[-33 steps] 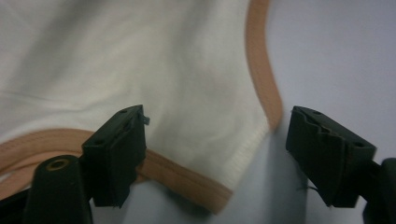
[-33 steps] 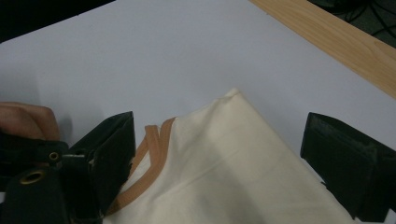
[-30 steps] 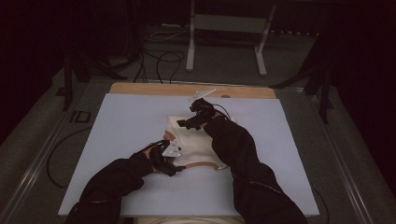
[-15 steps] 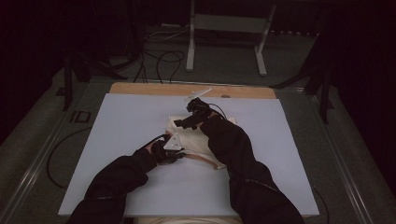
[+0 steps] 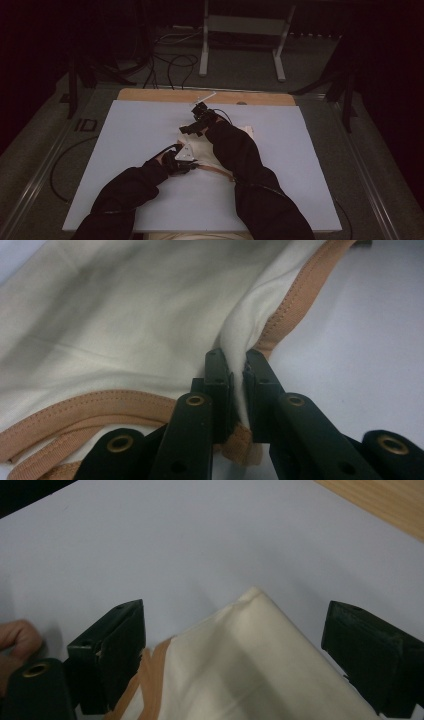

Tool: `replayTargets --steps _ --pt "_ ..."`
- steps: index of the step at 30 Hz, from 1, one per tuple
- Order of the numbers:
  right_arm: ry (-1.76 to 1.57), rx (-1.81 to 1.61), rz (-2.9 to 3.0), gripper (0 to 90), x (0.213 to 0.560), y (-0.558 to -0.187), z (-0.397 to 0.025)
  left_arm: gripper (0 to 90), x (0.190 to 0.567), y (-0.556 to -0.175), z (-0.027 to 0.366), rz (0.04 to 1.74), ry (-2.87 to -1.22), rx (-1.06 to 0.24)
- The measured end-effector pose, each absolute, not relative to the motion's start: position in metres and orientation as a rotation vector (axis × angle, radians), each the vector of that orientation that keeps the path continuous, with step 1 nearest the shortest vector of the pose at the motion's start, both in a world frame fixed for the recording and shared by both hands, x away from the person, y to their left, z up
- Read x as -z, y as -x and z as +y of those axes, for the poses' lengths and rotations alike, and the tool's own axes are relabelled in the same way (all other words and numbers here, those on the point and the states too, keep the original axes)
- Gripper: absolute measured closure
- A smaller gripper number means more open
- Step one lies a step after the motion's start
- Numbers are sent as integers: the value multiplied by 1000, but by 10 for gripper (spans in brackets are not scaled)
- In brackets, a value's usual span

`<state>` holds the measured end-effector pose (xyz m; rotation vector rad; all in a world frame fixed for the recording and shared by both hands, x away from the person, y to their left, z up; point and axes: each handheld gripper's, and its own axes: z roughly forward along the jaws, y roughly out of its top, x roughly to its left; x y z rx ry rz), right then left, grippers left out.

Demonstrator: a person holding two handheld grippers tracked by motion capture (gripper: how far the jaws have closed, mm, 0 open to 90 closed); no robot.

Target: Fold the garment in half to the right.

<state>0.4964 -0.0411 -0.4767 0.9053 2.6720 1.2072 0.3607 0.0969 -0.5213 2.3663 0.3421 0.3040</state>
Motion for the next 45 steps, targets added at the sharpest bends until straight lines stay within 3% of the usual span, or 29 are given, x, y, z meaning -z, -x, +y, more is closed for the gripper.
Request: replayTargets --steps 5,19,31,37,41,45 --pt "-986 -1161 2661 109 483 -507 -32 838 522 -361 98 339 -2364 -301" --pt "-995 -1042 2717 347 500 -526 -14 839 522 -362 98 338 -2366 -299" --pt "-882 -916 2769 469 512 -528 1 841 522 -362 99 342 -2365 -292" --pt "-817 -889 2766 633 512 -525 5 841 522 -362 98 341 -2365 -295" --pt "-810 -861 2776 825 510 -524 3 842 522 -362 98 341 -2365 -297" --pt "-790 -876 2781 868 509 -523 1 845 522 -363 99 359 -2359 -279"
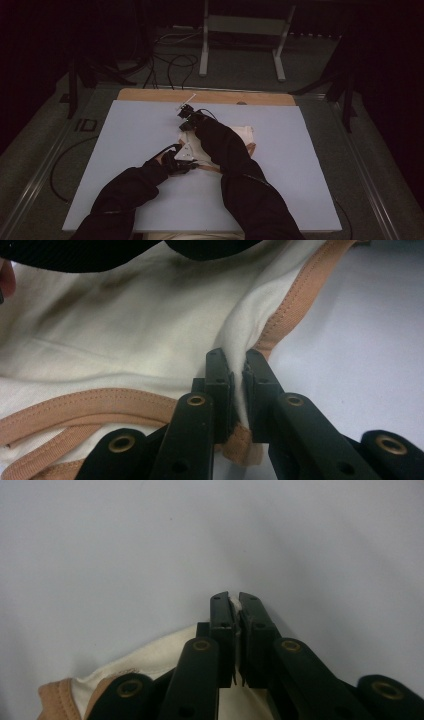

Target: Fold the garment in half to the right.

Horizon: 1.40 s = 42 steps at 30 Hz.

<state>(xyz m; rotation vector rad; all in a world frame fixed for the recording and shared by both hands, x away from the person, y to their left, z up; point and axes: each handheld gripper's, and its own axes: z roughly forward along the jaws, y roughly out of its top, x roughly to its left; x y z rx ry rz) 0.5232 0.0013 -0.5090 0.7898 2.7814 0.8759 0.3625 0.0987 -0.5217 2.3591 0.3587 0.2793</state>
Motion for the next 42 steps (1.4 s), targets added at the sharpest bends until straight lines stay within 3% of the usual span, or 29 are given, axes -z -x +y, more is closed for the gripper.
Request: replayTargets --steps 42 --pt "-744 -1071 2672 873 450 -502 -43 848 499 -355 95 286 -2387 -340"
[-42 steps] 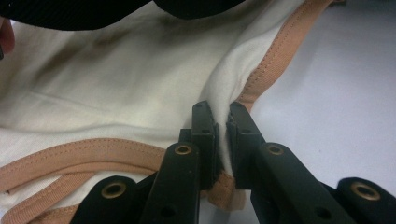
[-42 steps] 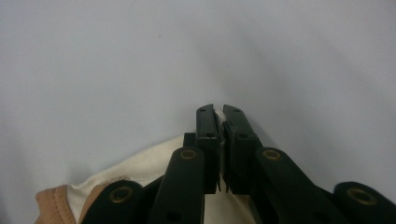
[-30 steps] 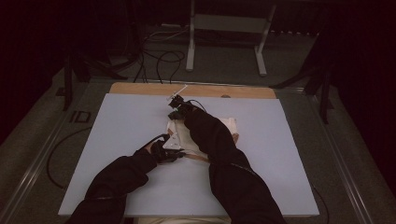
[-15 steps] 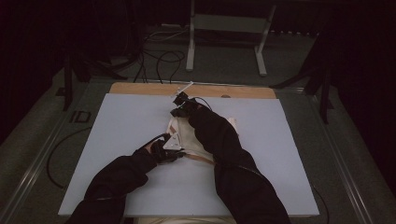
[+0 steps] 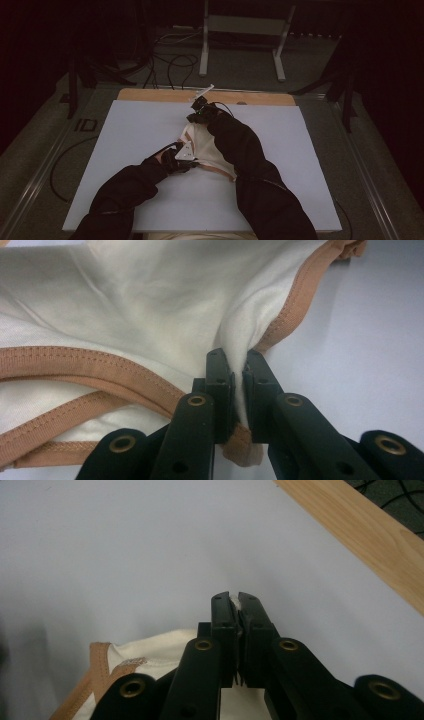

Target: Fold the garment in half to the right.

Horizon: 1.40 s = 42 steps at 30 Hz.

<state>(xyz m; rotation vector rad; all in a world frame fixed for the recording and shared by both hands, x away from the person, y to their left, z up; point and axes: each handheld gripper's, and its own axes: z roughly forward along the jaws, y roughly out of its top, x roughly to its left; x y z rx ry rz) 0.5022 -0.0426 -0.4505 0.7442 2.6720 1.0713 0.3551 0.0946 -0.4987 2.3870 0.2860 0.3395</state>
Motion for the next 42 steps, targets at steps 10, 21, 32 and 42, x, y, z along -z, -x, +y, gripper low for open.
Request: replayTargets --steps 10,21,32,42 --pt "-735 -1083 2648 873 442 -500 -50 848 490 -355 93 270 -2394 -362" --pt "-749 -1113 2616 873 432 -496 -62 847 478 -353 86 223 -2421 -390" --pt "-753 -1156 2584 873 421 -491 -80 847 465 -354 76 191 -2422 -392" --pt "-765 -1161 2561 873 417 -486 -91 846 462 -357 68 167 -2434 -401"
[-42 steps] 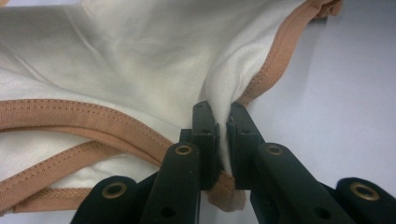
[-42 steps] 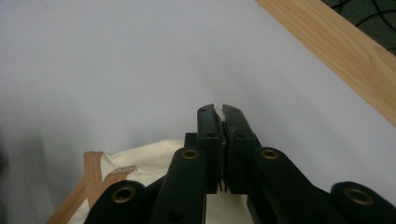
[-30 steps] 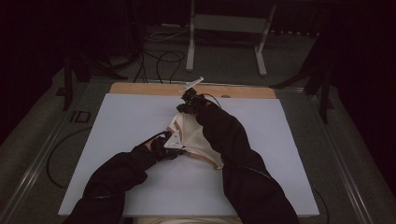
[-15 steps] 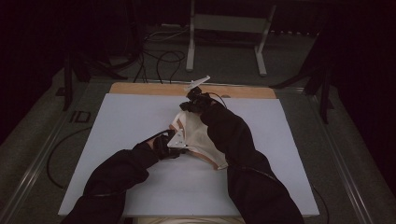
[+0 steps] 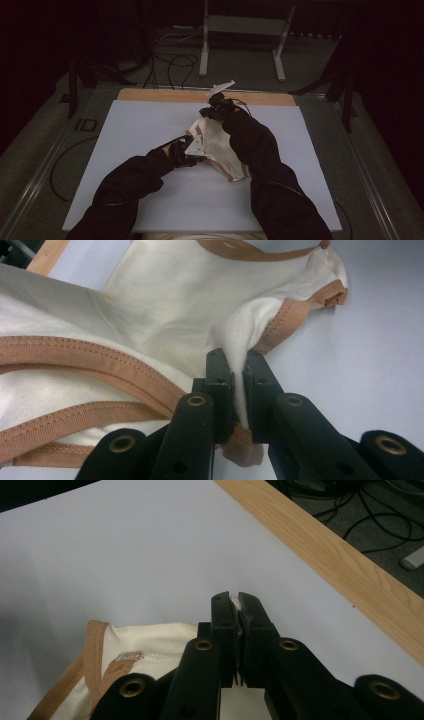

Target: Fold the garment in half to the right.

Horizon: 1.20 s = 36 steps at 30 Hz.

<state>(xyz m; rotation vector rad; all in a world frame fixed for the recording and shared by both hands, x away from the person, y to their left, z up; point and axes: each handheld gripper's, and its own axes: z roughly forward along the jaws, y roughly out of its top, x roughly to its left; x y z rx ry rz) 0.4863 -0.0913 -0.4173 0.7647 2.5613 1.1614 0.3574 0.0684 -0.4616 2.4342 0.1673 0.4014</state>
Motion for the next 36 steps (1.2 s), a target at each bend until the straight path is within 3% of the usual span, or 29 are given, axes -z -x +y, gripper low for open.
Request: replayTargets --steps 36 --pt "-859 -1186 2497 872 422 -475 -155 845 462 -360 23 85 -2480 -349"
